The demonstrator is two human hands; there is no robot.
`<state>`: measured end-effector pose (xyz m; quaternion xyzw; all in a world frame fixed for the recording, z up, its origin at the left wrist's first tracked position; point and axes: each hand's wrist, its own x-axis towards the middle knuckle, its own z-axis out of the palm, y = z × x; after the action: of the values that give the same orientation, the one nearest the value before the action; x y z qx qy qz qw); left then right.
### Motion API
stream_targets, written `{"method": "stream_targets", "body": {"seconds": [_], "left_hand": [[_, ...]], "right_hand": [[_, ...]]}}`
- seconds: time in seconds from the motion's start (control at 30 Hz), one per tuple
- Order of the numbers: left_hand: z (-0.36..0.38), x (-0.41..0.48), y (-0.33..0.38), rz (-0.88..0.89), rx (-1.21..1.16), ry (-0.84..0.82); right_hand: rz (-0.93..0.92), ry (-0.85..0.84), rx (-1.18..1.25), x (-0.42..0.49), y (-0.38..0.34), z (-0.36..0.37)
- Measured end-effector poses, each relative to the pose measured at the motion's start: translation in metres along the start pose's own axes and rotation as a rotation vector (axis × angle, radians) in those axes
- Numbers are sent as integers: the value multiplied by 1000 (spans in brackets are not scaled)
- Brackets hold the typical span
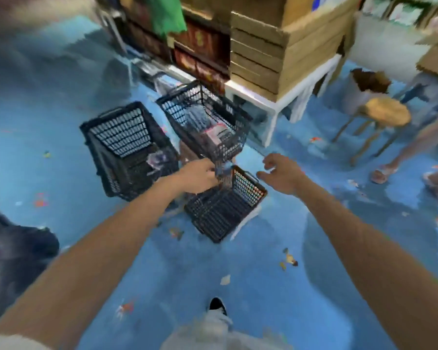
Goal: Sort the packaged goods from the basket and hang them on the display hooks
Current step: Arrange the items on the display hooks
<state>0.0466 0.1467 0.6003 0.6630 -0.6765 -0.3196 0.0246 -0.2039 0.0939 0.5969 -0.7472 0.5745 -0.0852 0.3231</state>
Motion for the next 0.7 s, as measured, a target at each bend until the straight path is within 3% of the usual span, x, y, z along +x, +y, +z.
{"method": "stream_targets", "body": {"seconds": [0.17, 0.4, 0.57, 0.7], "left_hand": [[-61, -32, -114, -226, -113, 98], [-112, -24, -209, -465, -340, 250], [-125, 14, -259, -601, -565, 307], [-132, 51, -302, -675, -713, 278]], "right_hand": [[-185, -203, -62, 80, -121, 55], [-346, -382, -10, 198, -221, 100], [-366, -530, -16, 268, -271, 132], [-281, -616, -9, 318, -298, 172]]}}
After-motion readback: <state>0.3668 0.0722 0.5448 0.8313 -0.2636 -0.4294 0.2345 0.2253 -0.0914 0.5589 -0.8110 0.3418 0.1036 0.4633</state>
